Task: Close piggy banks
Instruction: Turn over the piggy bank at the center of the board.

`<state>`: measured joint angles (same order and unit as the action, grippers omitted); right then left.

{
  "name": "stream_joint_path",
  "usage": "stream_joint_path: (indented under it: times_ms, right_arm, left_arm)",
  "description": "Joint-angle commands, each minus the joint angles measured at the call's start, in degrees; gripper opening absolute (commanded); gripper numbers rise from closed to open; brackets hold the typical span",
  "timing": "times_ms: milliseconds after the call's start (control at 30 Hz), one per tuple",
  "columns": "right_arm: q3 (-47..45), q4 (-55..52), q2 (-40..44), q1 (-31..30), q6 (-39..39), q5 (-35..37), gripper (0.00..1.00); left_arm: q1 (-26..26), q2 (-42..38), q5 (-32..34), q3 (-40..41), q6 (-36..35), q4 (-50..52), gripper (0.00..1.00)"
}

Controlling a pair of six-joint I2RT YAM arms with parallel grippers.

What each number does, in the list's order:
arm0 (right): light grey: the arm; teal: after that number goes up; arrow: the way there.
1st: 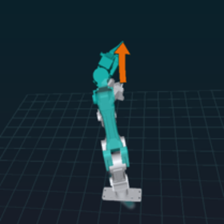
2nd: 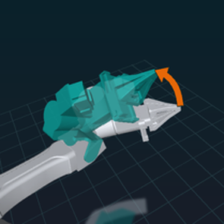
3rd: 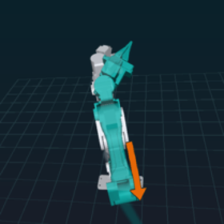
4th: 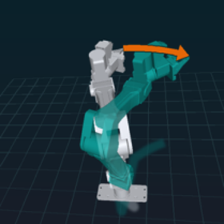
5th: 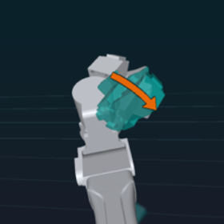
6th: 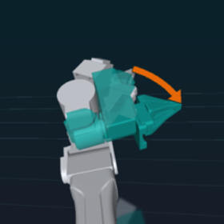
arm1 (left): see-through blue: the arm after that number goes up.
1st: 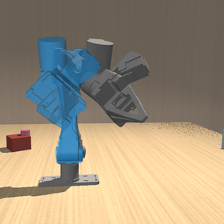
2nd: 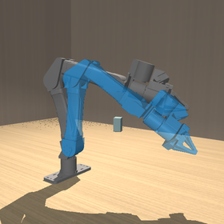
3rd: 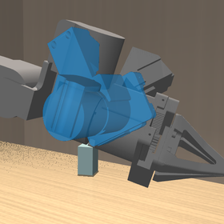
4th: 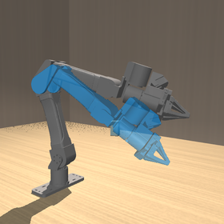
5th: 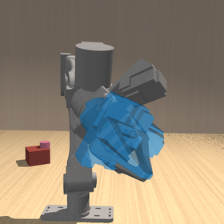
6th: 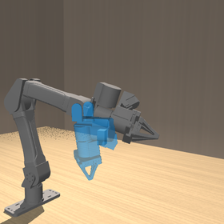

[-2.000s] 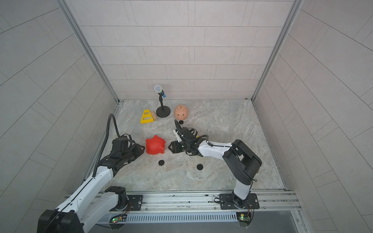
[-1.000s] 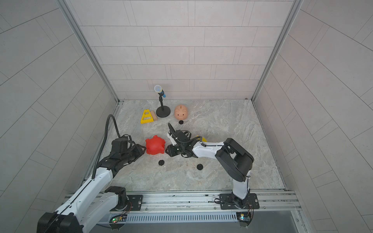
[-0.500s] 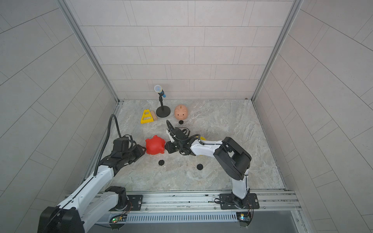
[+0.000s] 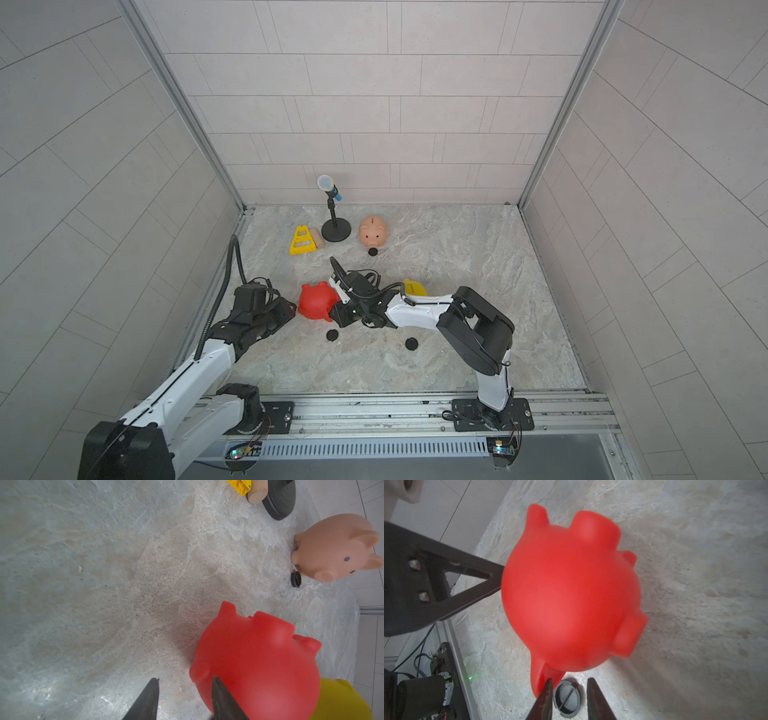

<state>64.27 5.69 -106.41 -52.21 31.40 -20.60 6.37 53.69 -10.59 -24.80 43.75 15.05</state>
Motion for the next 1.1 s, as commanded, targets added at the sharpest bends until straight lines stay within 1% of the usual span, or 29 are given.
stream_joint_path:
  times_ms: [0,200,333,467,533,633,800,833,933,1067]
  right_arm:
    - [0.6,1.0,0.2,-1.1,-2.7,-4.2,0.30]
    - [-0.4,3.3,1.5,-1.9,-4.8,-8.6,0.36]
    - [-1.0,3.1,3.4,-1.9,-6.5,-10.3,0.36]
    - [-2.1,1.7,7.5,-1.8,-9.2,-7.6,0.37]
    - [-2.9,1.9,8.9,-1.2,-9.6,-5.4,0.41]
    - [-3.5,2.9,9.5,1.0,-7.6,-4.6,0.48]
    - [-4.1,7.1,8.8,6.2,-0.5,-5.8,0.64]
    - [-3.7,7.5,8.2,7.0,0.7,-6.1,0.66]
    - [-0.6,7.0,5.2,8.9,2.9,-7.7,0.69]
    - [2.8,8.2,0.6,10.1,5.5,-9.5,0.70]
  left_arm:
    - [-0.6,-0.4,2.1,-0.4,-0.5,0.9,0.53]
    - [-0.7,-1.4,2.1,-0.5,-0.3,1.3,0.63]
    - [-0.7,-2.0,2.0,-0.9,-0.3,2.2,0.65]
    - [-0.7,-3.0,0.5,-0.8,-0.2,2.2,0.65]
    - [-0.7,-3.2,-1.0,-0.8,-0.1,1.6,0.65]
    - [-0.7,-3.2,-2.6,-1.0,-0.3,1.5,0.65]
    - [-0.7,-2.1,-4.4,-0.9,-0.2,0.3,0.65]
    - [-0.7,-1.9,-4.7,-0.7,-0.1,-0.2,0.65]
    - [-0.7,-1.2,-5.8,-0.4,0.1,-1.5,0.64]
    - [-0.6,-0.2,-6.8,-0.6,0.2,-2.4,0.64]
